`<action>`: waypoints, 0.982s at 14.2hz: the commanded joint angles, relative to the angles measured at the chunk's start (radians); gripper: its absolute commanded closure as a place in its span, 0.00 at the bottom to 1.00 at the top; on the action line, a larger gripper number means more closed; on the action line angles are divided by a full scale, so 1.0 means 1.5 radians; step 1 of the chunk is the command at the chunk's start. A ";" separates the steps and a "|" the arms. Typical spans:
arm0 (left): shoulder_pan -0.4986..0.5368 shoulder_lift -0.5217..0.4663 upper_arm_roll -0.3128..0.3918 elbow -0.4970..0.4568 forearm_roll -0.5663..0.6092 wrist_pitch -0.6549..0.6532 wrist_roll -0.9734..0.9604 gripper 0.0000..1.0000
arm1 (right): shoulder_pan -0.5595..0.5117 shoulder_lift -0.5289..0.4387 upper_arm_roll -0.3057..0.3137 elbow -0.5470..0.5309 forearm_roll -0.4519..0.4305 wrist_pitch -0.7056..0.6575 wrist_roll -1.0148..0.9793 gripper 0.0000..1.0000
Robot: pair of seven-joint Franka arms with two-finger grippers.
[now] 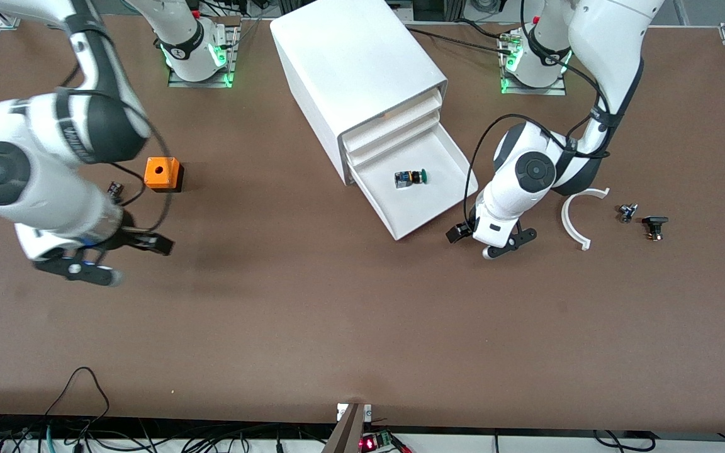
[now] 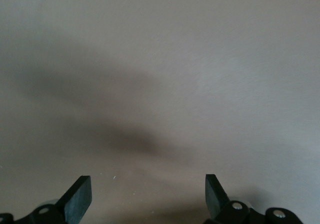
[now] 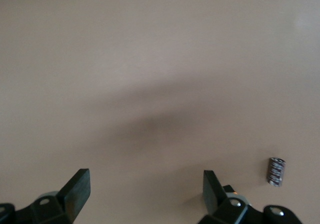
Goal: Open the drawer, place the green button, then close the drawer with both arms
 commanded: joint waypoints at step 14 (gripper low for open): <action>-0.028 -0.050 -0.093 -0.065 0.011 -0.089 -0.142 0.00 | -0.014 -0.198 -0.180 -0.093 0.078 -0.165 -0.269 0.00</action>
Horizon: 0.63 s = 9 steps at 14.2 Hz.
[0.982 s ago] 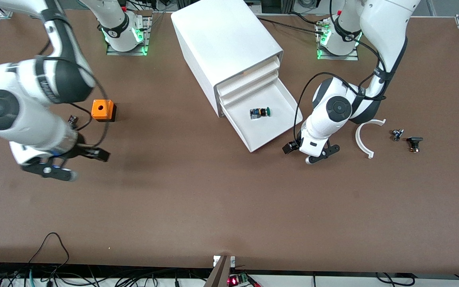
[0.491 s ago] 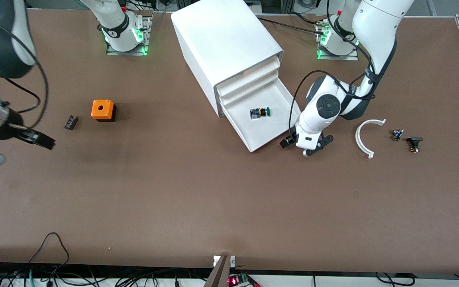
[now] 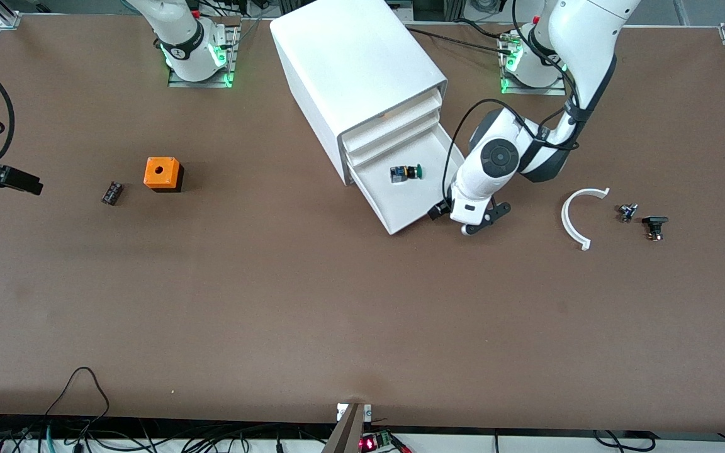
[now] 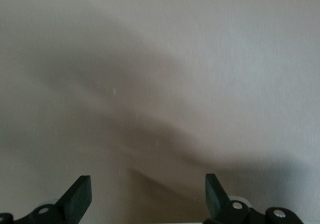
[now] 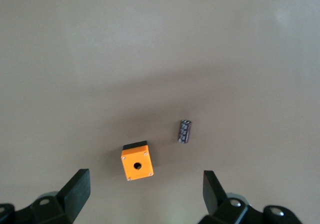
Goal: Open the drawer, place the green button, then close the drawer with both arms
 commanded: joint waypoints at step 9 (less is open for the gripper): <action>-0.003 -0.052 -0.125 -0.025 0.011 -0.107 -0.016 0.00 | 0.003 -0.185 -0.021 -0.253 0.019 0.094 -0.081 0.00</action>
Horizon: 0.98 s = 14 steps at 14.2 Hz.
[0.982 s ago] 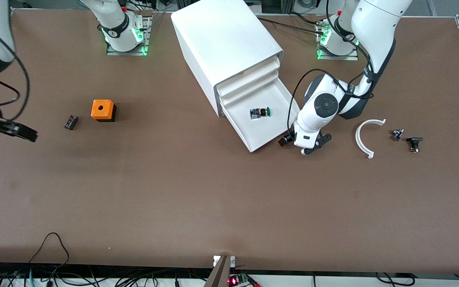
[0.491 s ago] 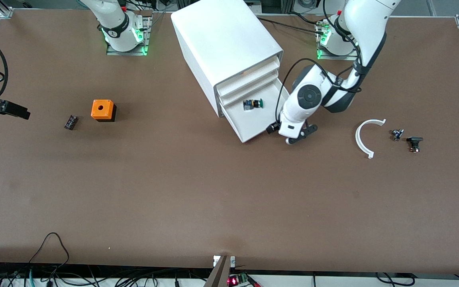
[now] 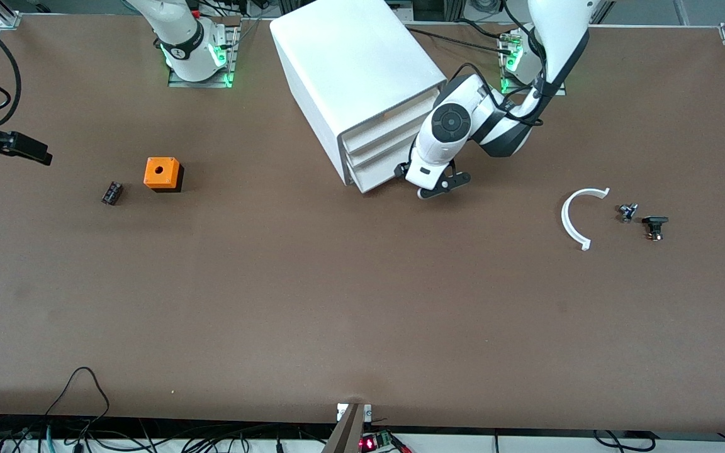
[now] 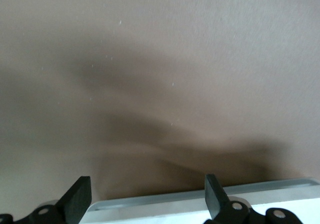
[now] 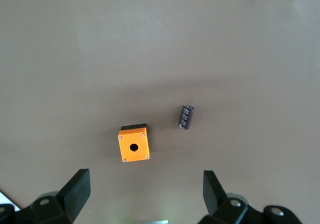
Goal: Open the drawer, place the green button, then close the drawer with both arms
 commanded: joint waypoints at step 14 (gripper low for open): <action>0.075 -0.096 -0.036 0.012 0.007 -0.016 0.000 0.00 | 0.003 -0.086 0.005 -0.110 0.009 0.053 -0.011 0.00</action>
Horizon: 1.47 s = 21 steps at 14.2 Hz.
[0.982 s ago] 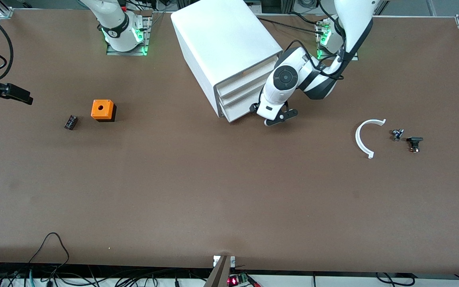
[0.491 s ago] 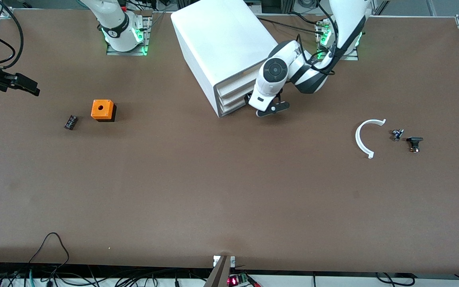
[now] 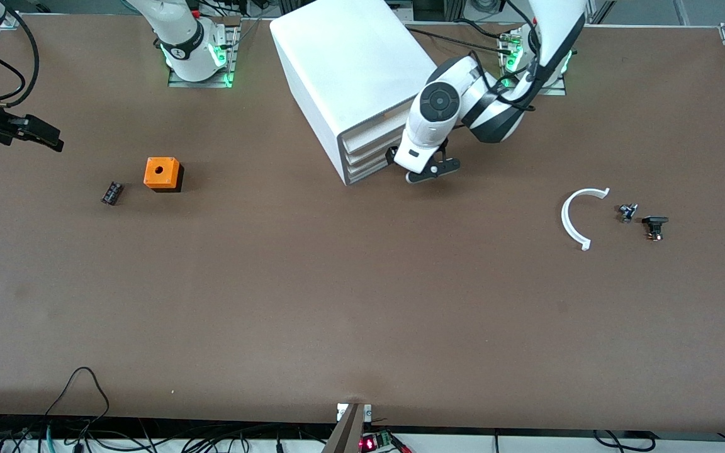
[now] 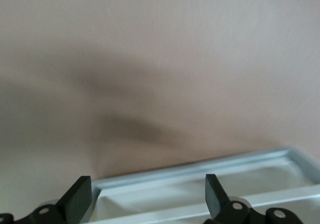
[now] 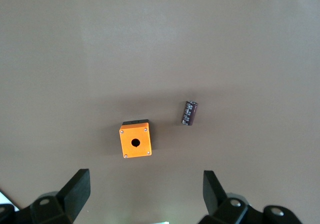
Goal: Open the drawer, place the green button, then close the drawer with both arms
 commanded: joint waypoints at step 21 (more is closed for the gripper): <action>0.106 -0.198 0.300 0.376 0.008 -0.460 0.621 0.00 | -0.001 -0.020 0.002 -0.019 0.009 0.011 -0.011 0.00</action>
